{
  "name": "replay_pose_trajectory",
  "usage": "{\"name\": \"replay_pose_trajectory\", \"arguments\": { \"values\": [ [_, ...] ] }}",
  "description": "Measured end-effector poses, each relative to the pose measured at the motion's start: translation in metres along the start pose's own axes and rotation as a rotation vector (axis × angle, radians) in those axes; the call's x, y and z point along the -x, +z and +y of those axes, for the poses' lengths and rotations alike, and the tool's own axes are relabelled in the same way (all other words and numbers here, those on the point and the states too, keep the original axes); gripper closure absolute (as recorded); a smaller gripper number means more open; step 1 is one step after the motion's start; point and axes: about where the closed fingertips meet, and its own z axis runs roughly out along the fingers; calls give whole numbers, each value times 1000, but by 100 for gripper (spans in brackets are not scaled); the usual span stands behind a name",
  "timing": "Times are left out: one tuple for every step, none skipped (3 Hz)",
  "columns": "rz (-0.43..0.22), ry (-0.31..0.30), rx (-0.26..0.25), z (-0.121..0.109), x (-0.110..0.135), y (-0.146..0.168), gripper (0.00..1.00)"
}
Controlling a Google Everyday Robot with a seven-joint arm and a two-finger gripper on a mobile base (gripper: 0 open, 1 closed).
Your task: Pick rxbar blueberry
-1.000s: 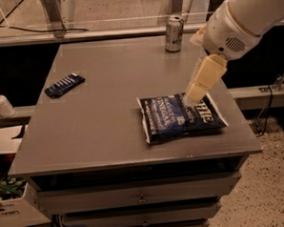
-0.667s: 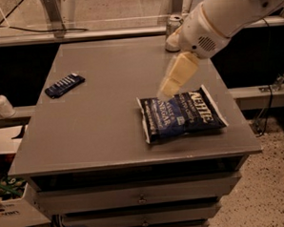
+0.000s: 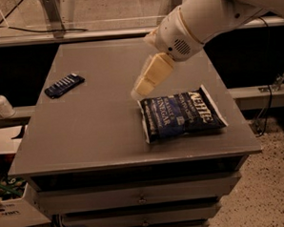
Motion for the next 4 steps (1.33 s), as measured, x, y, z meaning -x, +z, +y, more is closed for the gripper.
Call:
{"name": "replay_pose_trajectory", "arguments": {
  "values": [
    [33, -26, -57, -14, -1, 11, 0],
    [92, -96, -128, -33, 1, 33, 0],
    [147, -153, -157, -54, 2, 67, 0],
    [140, -148, -152, -70, 6, 99, 0]
  ]
}}
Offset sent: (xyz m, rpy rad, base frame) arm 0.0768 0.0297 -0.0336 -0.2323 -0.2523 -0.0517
